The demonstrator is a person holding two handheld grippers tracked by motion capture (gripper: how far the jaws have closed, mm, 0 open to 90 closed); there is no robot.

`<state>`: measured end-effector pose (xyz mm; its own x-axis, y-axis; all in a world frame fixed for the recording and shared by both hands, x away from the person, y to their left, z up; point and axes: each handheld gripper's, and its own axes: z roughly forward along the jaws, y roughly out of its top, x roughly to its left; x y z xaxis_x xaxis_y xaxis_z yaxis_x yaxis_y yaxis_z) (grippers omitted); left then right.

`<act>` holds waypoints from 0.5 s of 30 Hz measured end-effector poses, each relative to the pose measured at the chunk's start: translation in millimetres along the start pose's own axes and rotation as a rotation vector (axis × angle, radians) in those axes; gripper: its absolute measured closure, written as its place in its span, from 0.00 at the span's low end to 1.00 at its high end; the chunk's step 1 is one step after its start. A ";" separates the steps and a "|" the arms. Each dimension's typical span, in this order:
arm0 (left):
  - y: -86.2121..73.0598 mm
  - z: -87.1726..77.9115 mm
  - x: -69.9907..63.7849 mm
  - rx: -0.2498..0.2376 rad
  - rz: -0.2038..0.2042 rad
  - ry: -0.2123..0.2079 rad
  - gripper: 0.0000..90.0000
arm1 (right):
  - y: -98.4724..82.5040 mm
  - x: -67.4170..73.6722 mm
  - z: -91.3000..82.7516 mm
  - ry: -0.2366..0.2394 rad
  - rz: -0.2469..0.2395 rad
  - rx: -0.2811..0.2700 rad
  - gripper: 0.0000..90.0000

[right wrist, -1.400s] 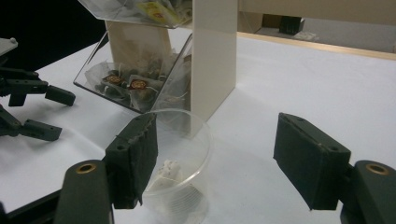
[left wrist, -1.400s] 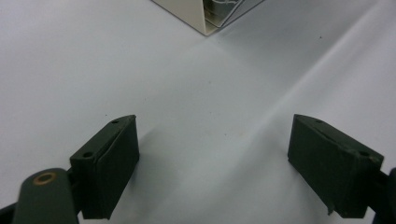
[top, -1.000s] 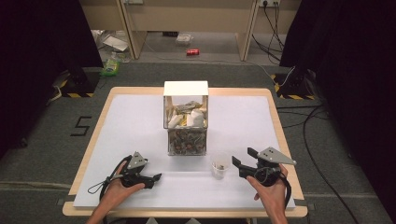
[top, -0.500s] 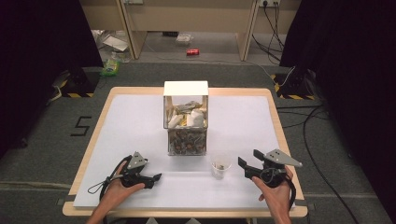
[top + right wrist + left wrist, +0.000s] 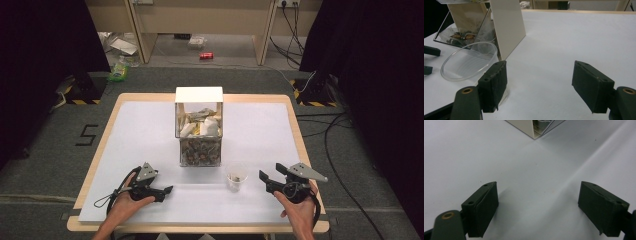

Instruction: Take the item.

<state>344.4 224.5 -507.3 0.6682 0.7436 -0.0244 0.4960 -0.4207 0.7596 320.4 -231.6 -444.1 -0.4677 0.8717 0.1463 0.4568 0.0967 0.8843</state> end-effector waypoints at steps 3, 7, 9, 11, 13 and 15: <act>0.0 0.0 0.0 0.000 0.000 0.000 0.17 | -1.0 -0.8 -0.3 -0.001 0.000 0.001 0.32; 0.0 0.0 0.0 0.000 0.000 0.000 0.17 | -3.2 -1.7 -0.6 -0.004 0.002 0.005 0.32; 0.0 0.0 0.0 0.000 0.000 0.000 0.17 | -4.0 -2.5 -0.9 -0.002 -0.001 0.007 0.32; 0.0 0.0 0.0 0.000 0.000 0.000 0.17 | -4.6 -3.0 -1.5 -0.003 0.003 0.007 0.32; 0.0 0.0 0.0 0.000 0.000 0.000 0.17 | -5.2 -4.1 -2.3 -0.005 0.003 0.006 0.32; 0.0 0.0 0.0 0.000 0.000 0.000 0.17 | -5.9 -5.3 -3.2 -0.010 0.000 0.006 0.32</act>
<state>344.3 224.4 -507.3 0.6681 0.7437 -0.0243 0.4959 -0.4206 0.7597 317.7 -238.3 -448.7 -0.4603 0.8763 0.1423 0.4615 0.0992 0.8816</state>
